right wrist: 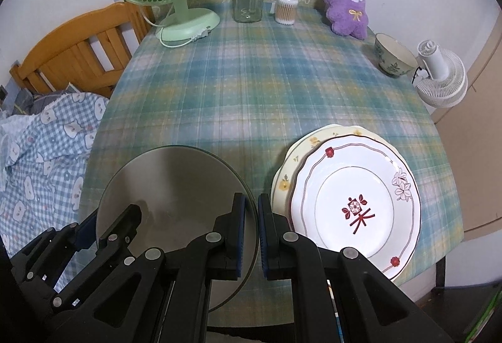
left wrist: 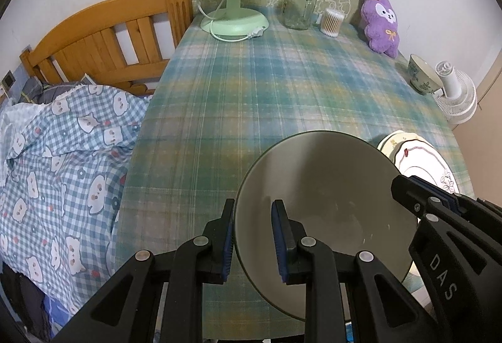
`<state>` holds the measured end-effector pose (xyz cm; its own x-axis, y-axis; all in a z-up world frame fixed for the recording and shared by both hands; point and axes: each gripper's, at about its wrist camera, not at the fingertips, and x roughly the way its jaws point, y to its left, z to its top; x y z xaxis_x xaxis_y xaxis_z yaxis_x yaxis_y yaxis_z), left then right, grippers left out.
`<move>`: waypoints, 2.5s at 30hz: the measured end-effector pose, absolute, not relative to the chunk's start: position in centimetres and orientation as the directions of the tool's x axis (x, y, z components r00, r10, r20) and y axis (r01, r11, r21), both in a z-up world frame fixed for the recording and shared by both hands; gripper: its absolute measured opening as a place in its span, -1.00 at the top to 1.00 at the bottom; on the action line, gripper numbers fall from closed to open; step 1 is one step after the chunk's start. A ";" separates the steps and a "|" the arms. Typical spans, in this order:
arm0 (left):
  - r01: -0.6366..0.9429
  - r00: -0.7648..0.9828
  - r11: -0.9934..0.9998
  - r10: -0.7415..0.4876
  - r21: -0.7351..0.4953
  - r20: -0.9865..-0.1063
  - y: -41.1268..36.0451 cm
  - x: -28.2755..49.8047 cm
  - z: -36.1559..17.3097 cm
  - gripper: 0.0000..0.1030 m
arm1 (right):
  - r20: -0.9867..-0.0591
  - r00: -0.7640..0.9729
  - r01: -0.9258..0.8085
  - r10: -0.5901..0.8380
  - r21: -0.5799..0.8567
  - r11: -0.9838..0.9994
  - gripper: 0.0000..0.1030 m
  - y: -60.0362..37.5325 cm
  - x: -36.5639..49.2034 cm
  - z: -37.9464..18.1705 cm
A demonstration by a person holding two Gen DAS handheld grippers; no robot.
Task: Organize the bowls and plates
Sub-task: 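Lift and carry the bowl toward the plate stack, then lower the bowl beside the plate stack and open both grippers, then move both grippers to the small bowl beside the white fan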
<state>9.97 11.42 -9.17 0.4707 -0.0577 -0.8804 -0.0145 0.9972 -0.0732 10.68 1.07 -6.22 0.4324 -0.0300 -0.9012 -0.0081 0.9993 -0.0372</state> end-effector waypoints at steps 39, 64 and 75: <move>-0.014 0.508 0.997 -0.054 -0.071 -0.859 12.0 9.5 -7.1 -0.22 | -0.902 0.430 -0.055 0.035 0.012 0.998 0.23 -0.3 10.4 -4.9; 0.060 0.606 0.997 -0.077 -0.050 -0.792 2.4 13.7 -0.6 -0.58 | -0.817 0.572 -0.026 0.069 0.066 0.998 -0.55 -12.1 14.4 2.5; 0.021 0.609 0.997 -0.071 -0.073 -0.790 -5.8 18.2 0.6 -0.58 | -0.806 0.589 -0.051 0.061 0.037 0.998 -0.55 -20.2 19.3 3.9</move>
